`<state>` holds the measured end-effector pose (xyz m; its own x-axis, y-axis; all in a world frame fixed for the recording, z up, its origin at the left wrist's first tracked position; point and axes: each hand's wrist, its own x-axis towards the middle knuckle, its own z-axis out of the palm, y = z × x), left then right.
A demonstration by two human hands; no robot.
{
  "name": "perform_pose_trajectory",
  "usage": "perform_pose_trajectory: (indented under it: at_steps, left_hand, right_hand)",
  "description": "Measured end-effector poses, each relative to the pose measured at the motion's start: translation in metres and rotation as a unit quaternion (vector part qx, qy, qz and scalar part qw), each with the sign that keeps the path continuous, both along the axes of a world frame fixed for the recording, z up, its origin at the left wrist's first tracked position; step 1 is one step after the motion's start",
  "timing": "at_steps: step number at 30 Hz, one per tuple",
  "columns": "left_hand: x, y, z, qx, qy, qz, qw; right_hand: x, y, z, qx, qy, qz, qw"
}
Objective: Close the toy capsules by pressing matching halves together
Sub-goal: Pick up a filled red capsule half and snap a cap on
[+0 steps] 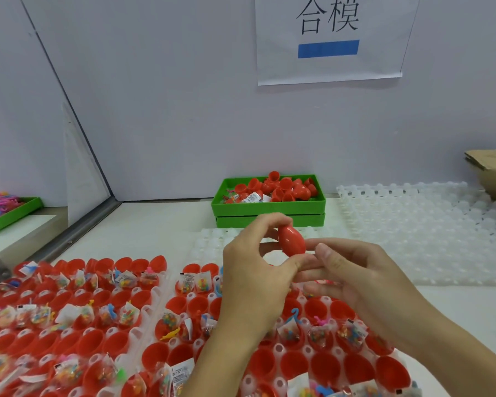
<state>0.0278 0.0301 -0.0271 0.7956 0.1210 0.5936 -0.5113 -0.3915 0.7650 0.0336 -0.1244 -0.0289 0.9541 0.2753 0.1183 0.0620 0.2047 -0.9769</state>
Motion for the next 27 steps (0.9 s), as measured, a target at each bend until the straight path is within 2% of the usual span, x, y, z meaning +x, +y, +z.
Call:
perform_pose_trajectory:
  at_steps: [3, 7, 9, 11, 15, 22, 25, 27]
  left_hand:
    - [0.000, -0.002, -0.002, 0.089, -0.047, 0.013, 0.995]
    - [-0.001, -0.006, -0.005, 0.165, -0.092, 0.024, 0.982]
    - [-0.003, -0.010, -0.007, 0.177, -0.083, 0.029, 0.980]
    - [-0.007, -0.013, -0.005, 0.151, -0.036, 0.001, 0.988]
    - [-0.007, -0.008, -0.001, 0.058, 0.028, -0.051, 0.997]
    - [-0.003, 0.000, 0.006, 0.022, 0.006, -0.058, 0.998]
    - [-0.004, 0.000, 0.004, 0.030, 0.010, -0.074, 0.997]
    - [-0.005, -0.001, 0.004, 0.002, 0.046, -0.121, 0.992]
  right_hand:
    - [-0.002, 0.005, 0.000, 0.013, 0.012, -0.007, 1.000]
    - [-0.004, 0.009, 0.000, 0.006, 0.009, -0.027, 1.000]
    - [-0.005, 0.011, -0.002, -0.010, 0.002, -0.050, 0.999]
    - [-0.004, 0.011, -0.003, 0.002, 0.011, -0.064, 0.998]
    - [-0.002, 0.004, 0.004, 0.103, 0.049, -0.023, 0.993]
    - [-0.005, -0.002, 0.011, 0.128, 0.016, 0.064, 0.989]
    - [-0.004, -0.001, 0.010, 0.130, 0.020, 0.048, 0.990]
    - [-0.003, -0.001, 0.008, 0.144, 0.025, 0.035, 0.989]
